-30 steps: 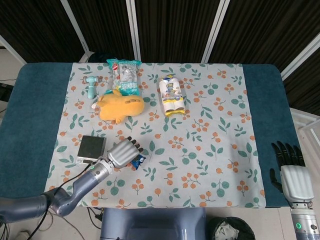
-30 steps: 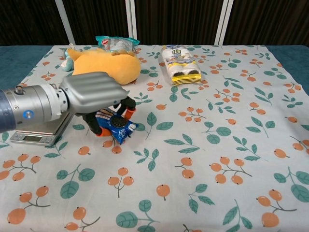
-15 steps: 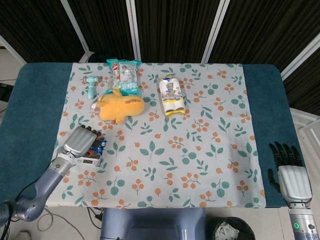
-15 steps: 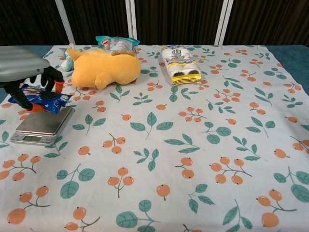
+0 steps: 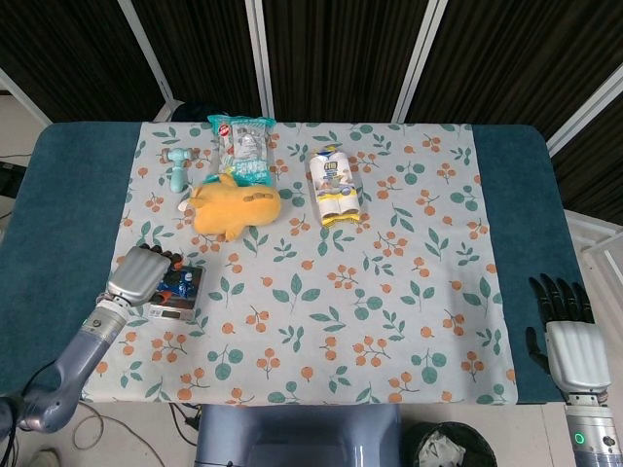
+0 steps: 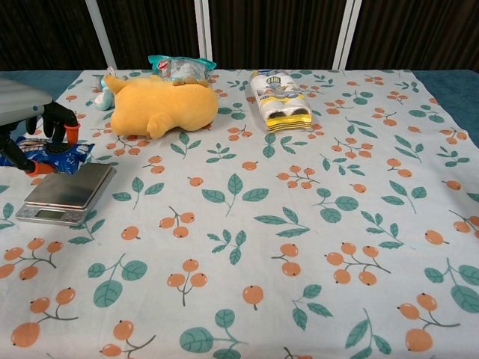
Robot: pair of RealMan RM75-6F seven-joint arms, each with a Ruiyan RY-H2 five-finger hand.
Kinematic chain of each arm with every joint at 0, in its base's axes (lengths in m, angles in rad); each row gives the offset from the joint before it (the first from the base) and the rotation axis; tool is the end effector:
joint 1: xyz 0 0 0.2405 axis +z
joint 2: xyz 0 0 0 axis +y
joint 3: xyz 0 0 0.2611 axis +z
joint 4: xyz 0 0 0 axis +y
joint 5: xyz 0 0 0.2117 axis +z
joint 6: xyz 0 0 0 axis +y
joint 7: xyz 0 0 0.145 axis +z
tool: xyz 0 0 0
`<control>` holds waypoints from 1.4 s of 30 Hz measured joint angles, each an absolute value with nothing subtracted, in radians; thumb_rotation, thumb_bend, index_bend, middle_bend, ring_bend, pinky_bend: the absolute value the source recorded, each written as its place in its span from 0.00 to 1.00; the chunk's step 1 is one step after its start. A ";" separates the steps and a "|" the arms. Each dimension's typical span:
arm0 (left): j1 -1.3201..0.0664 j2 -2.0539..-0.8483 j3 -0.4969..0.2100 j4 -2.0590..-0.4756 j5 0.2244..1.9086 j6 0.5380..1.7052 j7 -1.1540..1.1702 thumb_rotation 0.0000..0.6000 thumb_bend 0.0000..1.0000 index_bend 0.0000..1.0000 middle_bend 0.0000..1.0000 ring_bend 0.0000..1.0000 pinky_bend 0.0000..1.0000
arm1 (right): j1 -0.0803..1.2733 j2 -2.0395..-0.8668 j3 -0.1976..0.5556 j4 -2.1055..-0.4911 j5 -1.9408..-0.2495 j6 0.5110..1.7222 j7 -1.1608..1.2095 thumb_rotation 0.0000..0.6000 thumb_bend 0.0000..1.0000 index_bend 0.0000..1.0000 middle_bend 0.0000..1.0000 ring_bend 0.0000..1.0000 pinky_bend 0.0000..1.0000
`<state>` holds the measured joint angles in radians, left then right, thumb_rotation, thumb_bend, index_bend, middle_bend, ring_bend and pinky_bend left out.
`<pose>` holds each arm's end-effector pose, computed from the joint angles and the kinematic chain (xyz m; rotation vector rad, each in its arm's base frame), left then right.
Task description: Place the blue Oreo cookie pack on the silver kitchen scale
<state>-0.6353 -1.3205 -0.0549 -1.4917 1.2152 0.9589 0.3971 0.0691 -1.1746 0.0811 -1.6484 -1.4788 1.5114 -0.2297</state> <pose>-0.2352 0.3312 0.0457 -1.9140 -0.7319 -0.6254 -0.3058 -0.1831 0.1476 1.3732 -0.7827 0.8122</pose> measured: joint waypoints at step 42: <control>-0.654 -1.309 -0.040 -1.511 1.169 0.892 0.444 1.00 0.09 0.16 0.07 0.00 0.07 | 0.061 -1.196 0.096 -1.655 -1.451 1.531 -0.258 1.00 0.59 0.00 0.07 0.02 0.00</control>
